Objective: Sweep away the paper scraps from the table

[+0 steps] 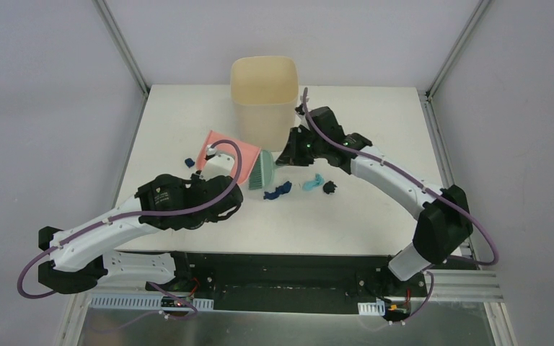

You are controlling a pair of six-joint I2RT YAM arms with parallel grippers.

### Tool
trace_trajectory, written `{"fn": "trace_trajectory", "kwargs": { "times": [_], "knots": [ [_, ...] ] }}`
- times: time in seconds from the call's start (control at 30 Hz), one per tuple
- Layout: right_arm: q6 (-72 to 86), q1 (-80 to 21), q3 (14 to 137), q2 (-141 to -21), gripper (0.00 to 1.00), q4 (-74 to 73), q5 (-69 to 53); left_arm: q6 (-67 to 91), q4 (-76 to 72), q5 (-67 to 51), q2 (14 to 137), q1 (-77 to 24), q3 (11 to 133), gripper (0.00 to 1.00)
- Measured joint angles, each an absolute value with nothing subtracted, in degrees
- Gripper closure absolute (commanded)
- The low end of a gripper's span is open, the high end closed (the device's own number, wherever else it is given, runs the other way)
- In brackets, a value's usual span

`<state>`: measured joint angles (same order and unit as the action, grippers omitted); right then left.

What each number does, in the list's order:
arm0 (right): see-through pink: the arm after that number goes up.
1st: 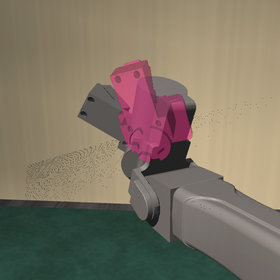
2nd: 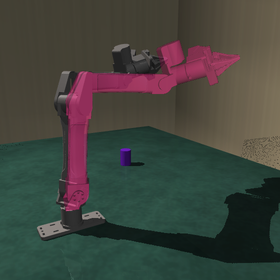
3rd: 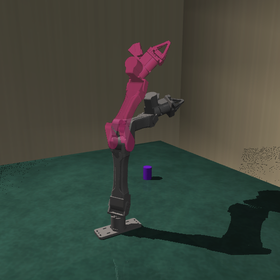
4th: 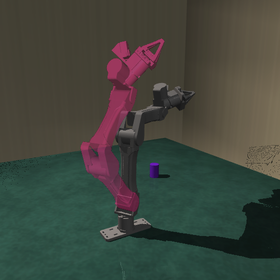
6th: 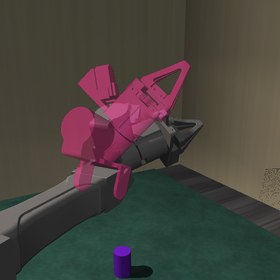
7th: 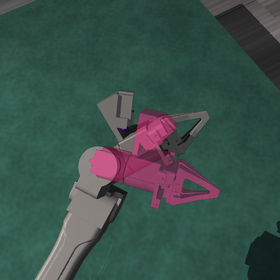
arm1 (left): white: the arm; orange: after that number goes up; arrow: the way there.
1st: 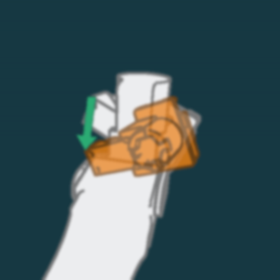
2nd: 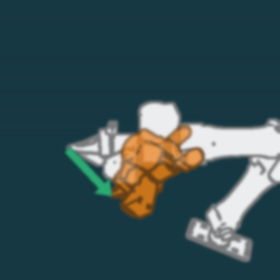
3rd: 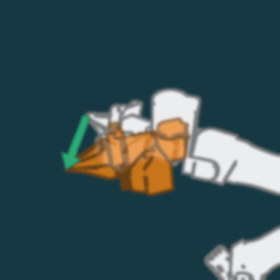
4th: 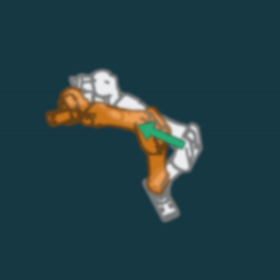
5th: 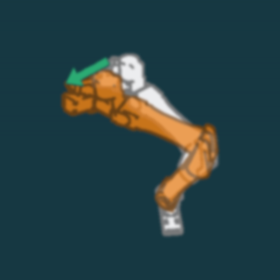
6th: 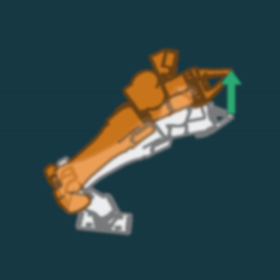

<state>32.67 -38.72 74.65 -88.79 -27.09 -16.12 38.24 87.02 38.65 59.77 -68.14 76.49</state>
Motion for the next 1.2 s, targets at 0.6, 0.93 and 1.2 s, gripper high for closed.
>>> {"fn": "trace_trajectory", "kwargs": {
  "times": [0.6, 0.93, 1.2],
  "knots": [
    [42.78, -53.6, 99.48, -114.85, 1.0, -23.05, -3.36, 40.18, 89.54, 37.43, 59.77, -68.14, 80.09, 0.82],
    [50.92, -53.8, 101.8, -118.45, 1.0, -31.81, 6.92, 40.32, 90.52, 36.93, 59.46, -67.79, 79.66, 0.82],
    [54.35, -47.13, 80.42, -102.5, 1.0, -29.89, 6.17, 39.48, 90.41, 35.92, 59.72, -67.79, 78.28, 0.82]
  ]
}}
